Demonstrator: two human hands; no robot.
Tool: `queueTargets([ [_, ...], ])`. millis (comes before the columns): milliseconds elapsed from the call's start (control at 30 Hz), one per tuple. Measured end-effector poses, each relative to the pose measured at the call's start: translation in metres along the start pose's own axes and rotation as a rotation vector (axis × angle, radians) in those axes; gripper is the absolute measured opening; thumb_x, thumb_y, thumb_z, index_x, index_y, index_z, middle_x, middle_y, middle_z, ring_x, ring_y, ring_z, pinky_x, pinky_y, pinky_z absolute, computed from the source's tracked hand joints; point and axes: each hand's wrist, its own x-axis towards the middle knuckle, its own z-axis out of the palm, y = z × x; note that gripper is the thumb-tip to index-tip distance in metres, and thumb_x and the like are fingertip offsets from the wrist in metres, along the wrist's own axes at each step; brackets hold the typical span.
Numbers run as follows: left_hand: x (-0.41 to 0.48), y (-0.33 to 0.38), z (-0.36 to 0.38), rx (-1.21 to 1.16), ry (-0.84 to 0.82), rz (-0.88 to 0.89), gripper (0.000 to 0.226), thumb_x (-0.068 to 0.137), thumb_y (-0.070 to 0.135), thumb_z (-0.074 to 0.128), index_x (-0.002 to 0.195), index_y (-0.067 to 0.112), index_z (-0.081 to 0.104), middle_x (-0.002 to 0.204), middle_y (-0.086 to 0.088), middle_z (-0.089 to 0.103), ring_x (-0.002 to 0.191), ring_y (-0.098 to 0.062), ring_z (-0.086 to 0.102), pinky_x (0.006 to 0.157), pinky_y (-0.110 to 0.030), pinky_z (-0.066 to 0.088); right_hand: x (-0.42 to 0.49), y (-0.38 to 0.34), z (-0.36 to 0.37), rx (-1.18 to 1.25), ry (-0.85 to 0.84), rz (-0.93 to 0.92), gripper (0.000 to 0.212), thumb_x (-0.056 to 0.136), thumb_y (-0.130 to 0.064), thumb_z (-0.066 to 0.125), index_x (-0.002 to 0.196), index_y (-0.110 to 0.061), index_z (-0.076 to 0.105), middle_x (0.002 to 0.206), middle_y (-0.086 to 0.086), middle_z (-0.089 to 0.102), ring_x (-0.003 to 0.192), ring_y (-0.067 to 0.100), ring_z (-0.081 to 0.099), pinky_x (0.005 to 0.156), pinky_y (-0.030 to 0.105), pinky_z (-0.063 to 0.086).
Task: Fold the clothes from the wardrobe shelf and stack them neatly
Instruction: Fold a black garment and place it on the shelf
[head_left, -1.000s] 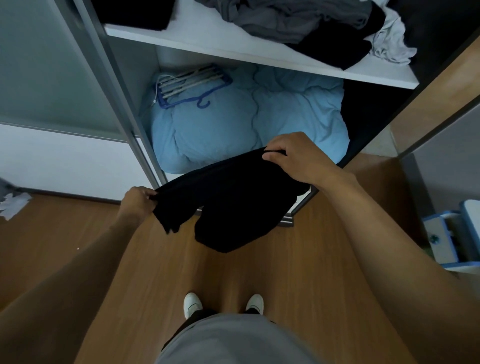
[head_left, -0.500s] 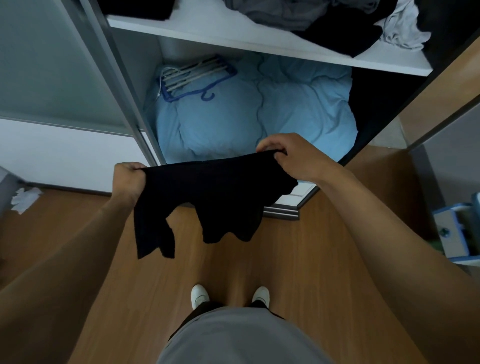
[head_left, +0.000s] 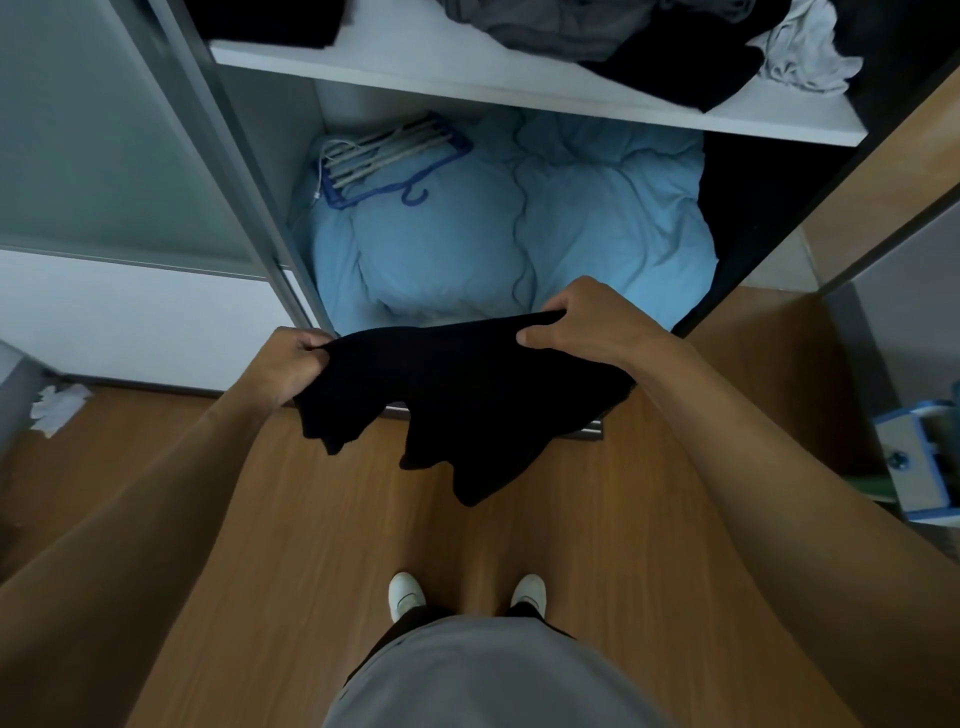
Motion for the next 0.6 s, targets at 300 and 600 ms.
queueTargets([
  [300,0.014,0.009,0.015,0.093,0.158,-0.051,0.022,0.086,-0.011,0.059,0.091,0.002,0.076,0.094,-0.011,0.071,0.096,-0.028,0.067,0.092,-0.03,0.051,-0.012,-0.009,-0.003,0.042,-0.15,-0.135,0.022,0.094,-0.03,0.067,0.11,-0.018,0.077,0.1,0.004,0.076,0.093,0.017,0.07,0.09,0.03,0.054],
  [600,0.004,0.051,0.042,-0.059,0.179,0.027,0.037,0.079,-0.008,0.045,0.075,0.017,0.072,0.081,0.0,0.069,0.085,-0.015,0.063,0.082,-0.019,0.045,-0.026,-0.014,-0.004,-0.105,-0.327,-0.034,0.041,0.09,0.001,0.047,0.113,-0.023,0.07,0.097,-0.01,0.063,0.096,0.009,0.059,0.079,0.017,0.047],
])
